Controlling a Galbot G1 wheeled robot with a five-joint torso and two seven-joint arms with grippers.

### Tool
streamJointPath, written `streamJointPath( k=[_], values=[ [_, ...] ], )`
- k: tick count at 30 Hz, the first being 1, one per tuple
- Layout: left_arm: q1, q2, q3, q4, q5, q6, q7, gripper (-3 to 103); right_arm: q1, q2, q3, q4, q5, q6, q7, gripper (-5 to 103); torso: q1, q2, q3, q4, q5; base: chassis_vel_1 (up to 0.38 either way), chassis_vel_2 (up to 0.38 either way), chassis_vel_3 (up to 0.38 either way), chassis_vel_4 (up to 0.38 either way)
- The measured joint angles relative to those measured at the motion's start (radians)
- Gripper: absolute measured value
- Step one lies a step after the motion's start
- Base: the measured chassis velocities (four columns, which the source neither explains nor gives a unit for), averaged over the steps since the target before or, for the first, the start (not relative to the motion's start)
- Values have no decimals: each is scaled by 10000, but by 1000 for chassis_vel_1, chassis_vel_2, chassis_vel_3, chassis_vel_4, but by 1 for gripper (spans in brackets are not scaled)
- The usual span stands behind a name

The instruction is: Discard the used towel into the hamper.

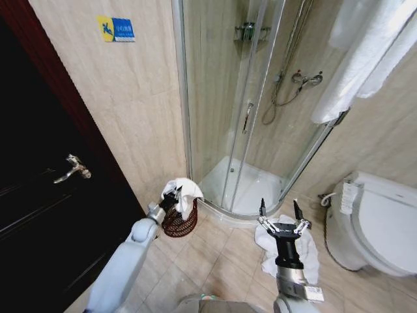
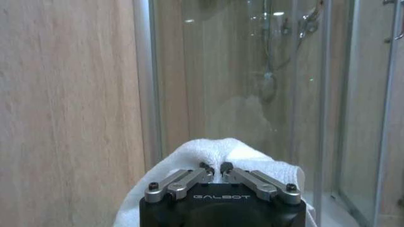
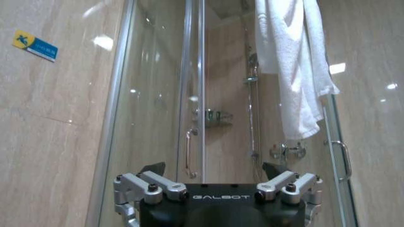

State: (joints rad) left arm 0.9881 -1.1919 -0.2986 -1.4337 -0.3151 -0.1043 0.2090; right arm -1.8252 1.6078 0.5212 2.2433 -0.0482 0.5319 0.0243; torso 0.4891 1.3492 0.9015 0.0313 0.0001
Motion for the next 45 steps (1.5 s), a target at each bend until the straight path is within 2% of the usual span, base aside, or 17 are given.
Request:
streamJointPath(
  k=[5,11,13,20,29,38,45],
  values=[
    [-478,-176,265,868,-21,-133,-193,3,-63,2,93,54,4,97,-144,100,0,0,0,1,-1,0,0,0,0],
    [-929,-385,378,1497,258,-90,-864,3,-158,-79,259,84,87,195,-204,100,0,0,0,1,-1,0,0,0,0],
    [-1094,-423,322,1571,694,159,-1273,3,-180,-77,273,86,104,239,-207,100,0,0,0,0,0,0,0,0,0],
    [-1267,-387,236,1453,1061,532,-1660,3,-190,-45,265,42,144,331,-197,100,-2,0,0,1,0,0,0,0,0],
    [-1395,-273,140,1389,1714,412,-1987,3,-222,-61,310,-2,168,347,-109,100,-2,0,-1,1,0,0,0,0,0],
    [-1324,-298,134,1349,1750,447,-2073,3,-216,-30,295,-12,187,345,-106,100,-2,0,-1,1,0,0,0,0,0],
    [-1147,-534,224,1764,1684,282,-1968,3,-276,-32,298,-14,186,344,-123,100,-2,0,-1,1,0,0,0,0,0]
  ],
)
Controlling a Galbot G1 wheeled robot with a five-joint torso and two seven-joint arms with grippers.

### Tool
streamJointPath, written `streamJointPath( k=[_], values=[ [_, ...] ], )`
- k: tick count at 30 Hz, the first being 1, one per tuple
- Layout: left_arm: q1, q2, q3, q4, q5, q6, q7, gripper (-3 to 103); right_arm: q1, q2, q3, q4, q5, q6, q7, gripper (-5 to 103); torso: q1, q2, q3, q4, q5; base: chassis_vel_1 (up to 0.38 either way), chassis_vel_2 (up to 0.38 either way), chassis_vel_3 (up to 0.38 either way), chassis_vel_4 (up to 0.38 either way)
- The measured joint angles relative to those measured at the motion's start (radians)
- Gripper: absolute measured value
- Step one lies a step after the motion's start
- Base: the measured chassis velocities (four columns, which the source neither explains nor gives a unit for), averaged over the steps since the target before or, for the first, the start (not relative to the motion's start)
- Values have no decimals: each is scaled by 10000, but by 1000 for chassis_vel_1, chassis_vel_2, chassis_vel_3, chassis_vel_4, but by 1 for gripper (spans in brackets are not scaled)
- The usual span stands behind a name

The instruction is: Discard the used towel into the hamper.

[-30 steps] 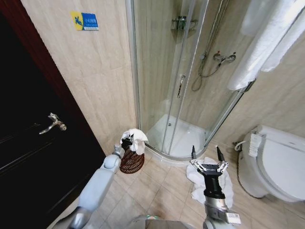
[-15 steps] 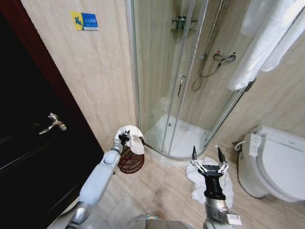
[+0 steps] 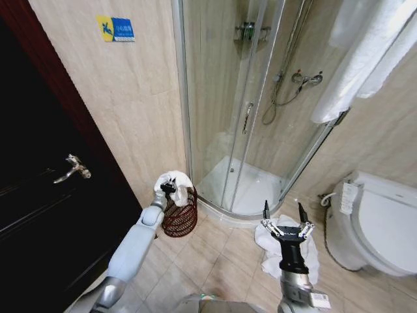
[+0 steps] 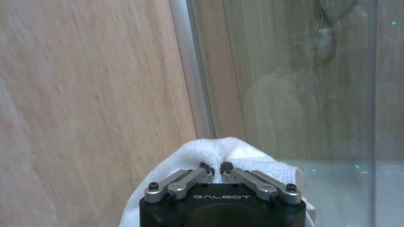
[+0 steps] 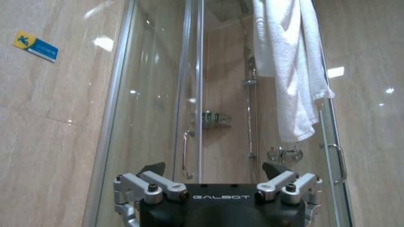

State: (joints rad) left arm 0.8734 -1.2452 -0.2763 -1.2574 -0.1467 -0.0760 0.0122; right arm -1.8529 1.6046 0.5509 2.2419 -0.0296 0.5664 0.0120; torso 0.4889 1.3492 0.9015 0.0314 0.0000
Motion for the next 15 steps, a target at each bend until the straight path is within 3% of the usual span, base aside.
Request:
streamJointPath(
  k=[15],
  values=[
    [-511,-392,972,1930,-1116,-138,171,3,-227,-46,61,-69,63,172,-13,100,0,0,0,0,2,0,0,0,0]
  ],
)
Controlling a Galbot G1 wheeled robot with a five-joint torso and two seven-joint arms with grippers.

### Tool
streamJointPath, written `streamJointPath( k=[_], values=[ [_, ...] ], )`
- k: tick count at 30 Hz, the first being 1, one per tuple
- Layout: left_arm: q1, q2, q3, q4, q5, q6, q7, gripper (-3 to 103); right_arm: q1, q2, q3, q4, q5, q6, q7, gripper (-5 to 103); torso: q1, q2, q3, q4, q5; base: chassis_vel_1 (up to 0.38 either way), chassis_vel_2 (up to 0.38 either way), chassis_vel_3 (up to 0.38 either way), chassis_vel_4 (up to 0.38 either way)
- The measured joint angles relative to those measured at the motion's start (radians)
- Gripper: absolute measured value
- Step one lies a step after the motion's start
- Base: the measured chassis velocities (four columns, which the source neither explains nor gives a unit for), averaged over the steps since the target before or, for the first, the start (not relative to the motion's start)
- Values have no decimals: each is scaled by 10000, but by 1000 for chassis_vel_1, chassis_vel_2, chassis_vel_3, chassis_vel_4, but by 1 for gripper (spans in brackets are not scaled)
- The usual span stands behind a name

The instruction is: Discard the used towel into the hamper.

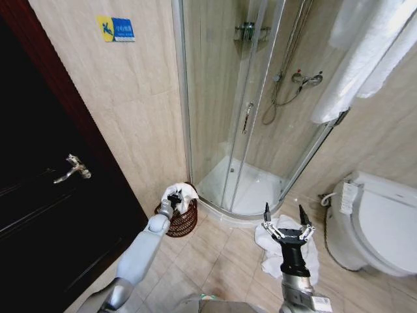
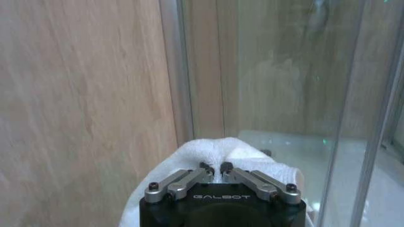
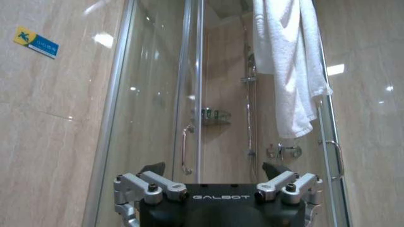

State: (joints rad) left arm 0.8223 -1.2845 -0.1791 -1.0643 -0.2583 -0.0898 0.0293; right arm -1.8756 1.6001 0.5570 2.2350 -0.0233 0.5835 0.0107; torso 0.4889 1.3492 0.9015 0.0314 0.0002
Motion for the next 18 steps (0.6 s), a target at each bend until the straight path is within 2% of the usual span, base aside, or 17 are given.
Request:
streamJointPath(
  k=[5,11,13,16,18],
  values=[
    [-521,-249,207,920,-104,-86,21,3,-64,-32,8,18,-10,21,-8,100,0,0,0,0,-1,0,0,0,0],
    [-1210,-662,543,1966,-920,-26,26,3,-69,-73,54,88,-3,-5,18,100,0,0,0,0,-1,0,0,0,0],
    [-1407,-785,571,2283,-918,-64,-38,3,-66,-64,64,95,2,-19,29,100,0,0,0,-1,-1,0,0,0,0],
    [-1968,-995,720,3247,-701,-424,-99,3,-73,-72,128,99,69,-33,40,100,1,0,1,0,-1,0,0,0,0],
    [-2046,-1013,746,3380,-684,-472,-98,3,-75,-78,142,98,87,-34,41,100,1,0,1,0,-1,0,0,0,0]
  ],
)
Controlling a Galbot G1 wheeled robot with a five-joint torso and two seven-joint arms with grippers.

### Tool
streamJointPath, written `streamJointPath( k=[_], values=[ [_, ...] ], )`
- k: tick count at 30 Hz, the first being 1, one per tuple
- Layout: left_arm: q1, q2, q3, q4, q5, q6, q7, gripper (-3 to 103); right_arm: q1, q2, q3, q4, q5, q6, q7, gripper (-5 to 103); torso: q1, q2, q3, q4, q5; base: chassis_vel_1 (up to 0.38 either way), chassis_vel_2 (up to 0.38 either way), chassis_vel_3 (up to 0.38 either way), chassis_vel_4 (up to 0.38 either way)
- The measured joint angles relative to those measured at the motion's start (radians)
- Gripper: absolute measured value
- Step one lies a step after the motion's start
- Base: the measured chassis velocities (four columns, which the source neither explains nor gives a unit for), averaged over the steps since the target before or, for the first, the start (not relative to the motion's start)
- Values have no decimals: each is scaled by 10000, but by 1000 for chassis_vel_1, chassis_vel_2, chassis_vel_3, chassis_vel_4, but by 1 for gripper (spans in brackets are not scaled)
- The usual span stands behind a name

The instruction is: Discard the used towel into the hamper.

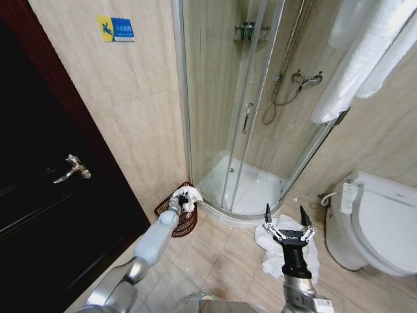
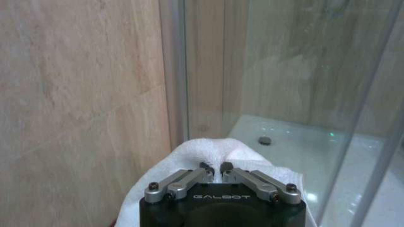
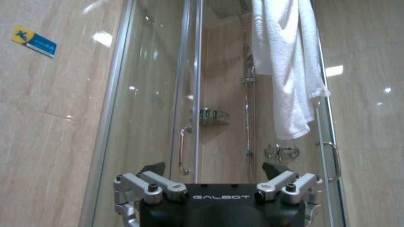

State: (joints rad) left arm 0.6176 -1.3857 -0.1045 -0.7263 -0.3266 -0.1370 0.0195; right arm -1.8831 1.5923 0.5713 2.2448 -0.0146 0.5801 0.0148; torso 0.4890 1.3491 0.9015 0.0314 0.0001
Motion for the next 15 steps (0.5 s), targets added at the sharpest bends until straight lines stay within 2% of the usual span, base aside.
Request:
streamJointPath(
  k=[3,5,15],
  values=[
    [-533,-93,197,931,160,-162,18,3,11,-21,49,-63,120,-13,11,100,0,0,0,1,-1,0,0,0,0],
    [-691,-98,271,1152,206,-146,20,3,33,-14,48,-85,143,-26,12,100,0,0,0,1,0,0,0,0,0],
    [-848,-128,375,1471,1167,467,-443,3,97,33,-5,-206,142,-35,12,100,0,0,0,1,-1,0,0,0,0]
  ],
)
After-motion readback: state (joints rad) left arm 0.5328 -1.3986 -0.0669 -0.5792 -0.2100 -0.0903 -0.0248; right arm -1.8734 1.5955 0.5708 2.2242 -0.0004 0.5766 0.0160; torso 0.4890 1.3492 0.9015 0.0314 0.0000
